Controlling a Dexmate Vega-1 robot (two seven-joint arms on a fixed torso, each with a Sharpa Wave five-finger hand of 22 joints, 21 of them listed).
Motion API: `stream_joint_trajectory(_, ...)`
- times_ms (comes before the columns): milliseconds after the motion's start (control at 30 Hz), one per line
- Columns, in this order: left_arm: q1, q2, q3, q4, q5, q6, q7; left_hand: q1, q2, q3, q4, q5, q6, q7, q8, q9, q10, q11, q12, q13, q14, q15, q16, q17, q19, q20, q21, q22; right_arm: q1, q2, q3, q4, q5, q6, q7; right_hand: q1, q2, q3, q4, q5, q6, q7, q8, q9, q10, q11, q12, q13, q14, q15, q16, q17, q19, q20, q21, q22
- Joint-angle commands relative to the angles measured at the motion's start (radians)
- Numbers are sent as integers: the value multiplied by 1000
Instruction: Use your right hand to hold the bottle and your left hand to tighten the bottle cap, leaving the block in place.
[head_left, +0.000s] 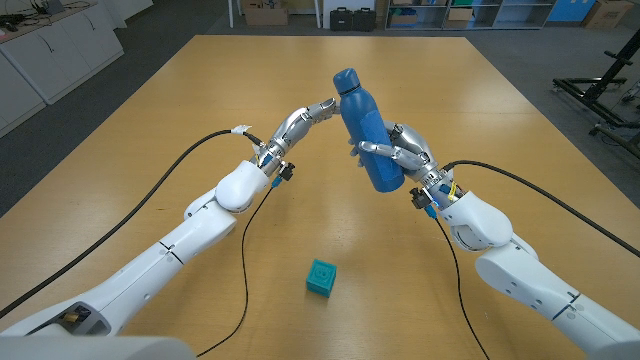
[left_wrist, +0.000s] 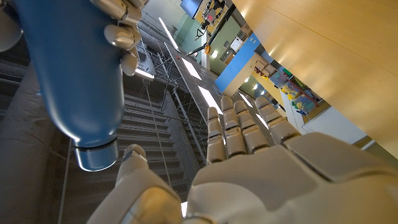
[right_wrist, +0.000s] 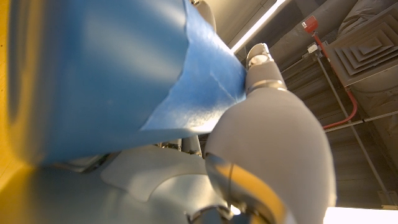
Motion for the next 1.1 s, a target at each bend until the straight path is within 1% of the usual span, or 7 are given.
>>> stream_joint_trajectory(33, 64, 27, -43, -43, -8, -25, 39, -3, 5, -4, 0, 5, 10, 2, 9, 5, 10, 2, 5, 4, 8, -2, 2, 3, 4, 3, 0, 2, 36, 36, -12, 82, -6, -34, -29, 196, 208, 152, 42, -2, 320, -259, 1, 5, 262, -254, -3, 4, 226, -305, 3, 4, 64, -204, 9, 3)
stream_joint_trajectory(233, 93, 40, -61, -61, -8, -24, 51, -2, 6, -4, 0, 5, 10, -1, 9, 5, 9, 4, 4, 4, 9, -2, 2, 3, 4, 3, -1, 2, 57, 50, -24, 116, 5, -41, -20, 196, 208, 153, 42, -2, 320, -259, 1, 5, 263, -255, -3, 4, 226, -305, 2, 5, 64, -204, 10, 2)
stream_joint_trajectory(333, 100, 41, -65, -65, -7, -22, 55, -2, 7, -5, 0, 5, 10, -1, 9, 5, 6, 8, 3, 4, 8, -2, 1, 3, 4, 3, -1, 2, 67, 55, -31, 129, 16, -49, -12, 196, 208, 153, 42, -2, 320, -260, 1, 5, 264, -255, -3, 5, 226, -305, 2, 5, 64, -204, 11, 2)
stream_joint_trajectory(433, 101, 43, -66, -67, -2, -23, 55, -2, 7, -5, 1, 5, 10, -1, 9, 5, 5, 7, 3, 4, 7, -2, 1, 3, 4, 3, -1, 2, 74, 59, -36, 139, 23, -55, -7, 195, 208, 153, 42, -2, 320, -258, 0, 5, 264, -254, -4, 6, 227, -305, 2, 6, 64, -204, 12, 1)
stream_joint_trajectory(633, 86, 39, -54, -77, 32, -9, 55, -2, 7, -7, 0, 5, 9, -2, 8, 5, 2, 6, 1, 4, 7, -3, 1, 3, 3, 4, -2, 2, 76, 54, -41, 132, 16, -58, -5, 195, 208, 154, 42, -2, 321, -259, 0, 5, 266, -254, -5, 6, 228, -305, 2, 7, 63, -204, 14, -1)
stream_joint_trajectory(867, 59, 25, -34, -62, 37, -4, 36, -2, 6, -8, 0, 5, 7, -3, 7, 5, 1, 6, 1, 4, 6, -3, 0, 2, 5, 5, -2, 2, 66, 48, -37, 112, 11, -52, -10, 194, 208, 155, 41, -2, 321, -258, -1, 5, 265, -257, -6, 8, 229, -306, 2, 8, 63, -204, 17, -3)
stream_joint_trajectory(1100, 42, 15, -21, -51, 41, -7, 27, -1, 6, -9, -1, 5, 7, -4, 7, 5, 2, 5, 1, 4, 5, -4, -1, 2, 5, 6, -2, 2, 57, 39, -33, 92, 6, -50, -12, 194, 208, 156, 41, -2, 321, -258, -2, 5, 267, -255, -7, 8, 230, -306, 1, 9, 63, -204, 19, -5)
